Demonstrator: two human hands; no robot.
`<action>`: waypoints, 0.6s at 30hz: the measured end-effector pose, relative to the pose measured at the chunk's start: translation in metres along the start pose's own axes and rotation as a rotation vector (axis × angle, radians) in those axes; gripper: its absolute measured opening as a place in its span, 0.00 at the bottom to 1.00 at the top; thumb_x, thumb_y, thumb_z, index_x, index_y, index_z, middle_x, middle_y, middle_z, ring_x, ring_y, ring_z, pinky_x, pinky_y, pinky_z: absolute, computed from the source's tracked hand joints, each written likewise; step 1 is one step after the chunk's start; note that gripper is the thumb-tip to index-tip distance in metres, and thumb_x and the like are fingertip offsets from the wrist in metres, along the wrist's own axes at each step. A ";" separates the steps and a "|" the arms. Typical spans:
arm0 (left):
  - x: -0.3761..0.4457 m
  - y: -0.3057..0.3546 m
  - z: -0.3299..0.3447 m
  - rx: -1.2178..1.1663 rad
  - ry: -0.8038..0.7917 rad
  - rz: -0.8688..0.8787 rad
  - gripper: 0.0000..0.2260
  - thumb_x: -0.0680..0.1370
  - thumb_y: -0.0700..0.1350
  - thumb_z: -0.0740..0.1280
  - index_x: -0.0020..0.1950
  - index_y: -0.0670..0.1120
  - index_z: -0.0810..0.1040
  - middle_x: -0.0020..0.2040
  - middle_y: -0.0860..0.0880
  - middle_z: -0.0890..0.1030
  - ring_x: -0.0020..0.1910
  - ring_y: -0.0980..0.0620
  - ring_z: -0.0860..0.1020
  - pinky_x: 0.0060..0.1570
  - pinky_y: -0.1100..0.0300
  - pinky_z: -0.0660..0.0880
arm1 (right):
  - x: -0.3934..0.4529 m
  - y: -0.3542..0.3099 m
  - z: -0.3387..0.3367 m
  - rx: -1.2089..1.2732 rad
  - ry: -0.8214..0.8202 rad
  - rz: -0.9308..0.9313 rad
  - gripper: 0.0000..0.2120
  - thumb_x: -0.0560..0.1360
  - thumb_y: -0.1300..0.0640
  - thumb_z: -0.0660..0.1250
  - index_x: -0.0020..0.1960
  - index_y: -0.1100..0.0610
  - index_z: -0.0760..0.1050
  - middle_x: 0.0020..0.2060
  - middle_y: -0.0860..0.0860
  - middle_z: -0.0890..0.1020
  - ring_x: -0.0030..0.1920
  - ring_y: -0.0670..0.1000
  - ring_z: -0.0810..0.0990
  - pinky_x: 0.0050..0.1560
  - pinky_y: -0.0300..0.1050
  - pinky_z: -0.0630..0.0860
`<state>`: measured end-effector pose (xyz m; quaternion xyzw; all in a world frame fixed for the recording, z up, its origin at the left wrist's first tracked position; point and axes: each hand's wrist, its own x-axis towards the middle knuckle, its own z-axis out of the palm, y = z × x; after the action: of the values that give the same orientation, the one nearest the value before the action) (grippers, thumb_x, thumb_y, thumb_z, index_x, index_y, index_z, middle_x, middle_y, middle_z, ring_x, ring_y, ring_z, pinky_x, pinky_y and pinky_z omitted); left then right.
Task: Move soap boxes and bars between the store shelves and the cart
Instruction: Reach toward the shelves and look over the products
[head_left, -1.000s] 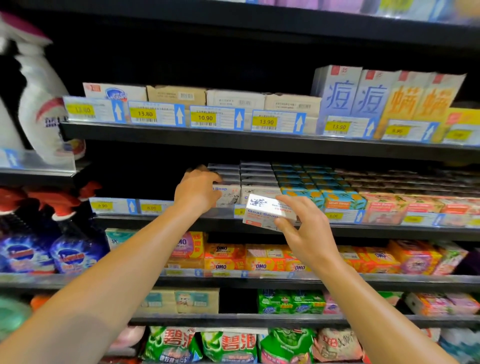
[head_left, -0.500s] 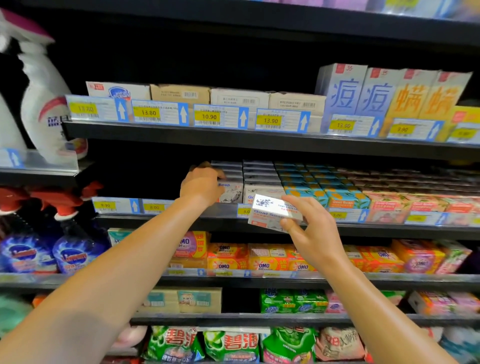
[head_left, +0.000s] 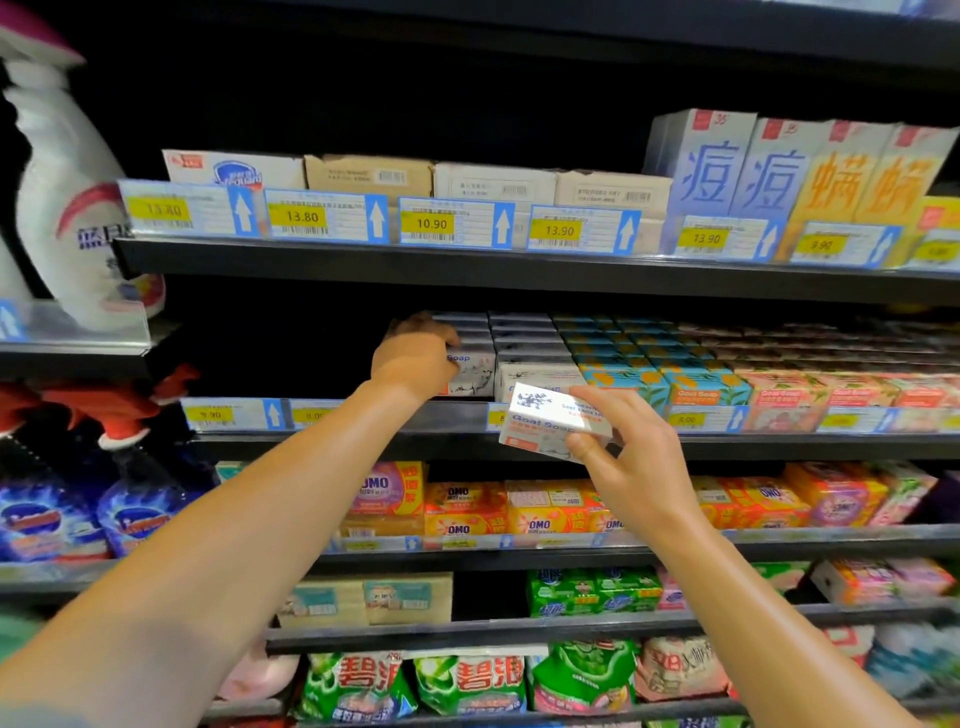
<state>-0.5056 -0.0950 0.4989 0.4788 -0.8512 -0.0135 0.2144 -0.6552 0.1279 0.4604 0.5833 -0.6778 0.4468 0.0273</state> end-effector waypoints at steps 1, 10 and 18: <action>0.002 -0.001 0.001 -0.012 -0.009 0.002 0.16 0.78 0.50 0.69 0.65 0.54 0.75 0.69 0.47 0.70 0.66 0.46 0.70 0.63 0.53 0.72 | 0.000 -0.001 0.001 0.001 0.000 0.004 0.21 0.78 0.58 0.70 0.70 0.49 0.73 0.59 0.43 0.75 0.58 0.41 0.73 0.51 0.34 0.75; -0.022 -0.003 -0.014 -0.141 0.117 0.084 0.20 0.78 0.56 0.66 0.69 0.54 0.74 0.65 0.49 0.77 0.63 0.47 0.75 0.60 0.55 0.74 | -0.001 -0.014 0.010 0.007 0.015 -0.007 0.21 0.78 0.59 0.69 0.69 0.50 0.74 0.57 0.41 0.74 0.53 0.43 0.72 0.53 0.49 0.78; -0.075 -0.001 -0.039 -0.409 0.056 0.543 0.20 0.72 0.51 0.75 0.62 0.49 0.80 0.55 0.53 0.81 0.53 0.58 0.77 0.49 0.65 0.72 | 0.020 -0.041 0.023 0.023 0.051 -0.067 0.22 0.77 0.58 0.70 0.69 0.49 0.74 0.56 0.39 0.74 0.56 0.36 0.71 0.57 0.34 0.71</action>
<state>-0.4562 -0.0267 0.5073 0.1817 -0.9211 -0.1134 0.3251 -0.6167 0.1012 0.4812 0.5945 -0.6517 0.4681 0.0525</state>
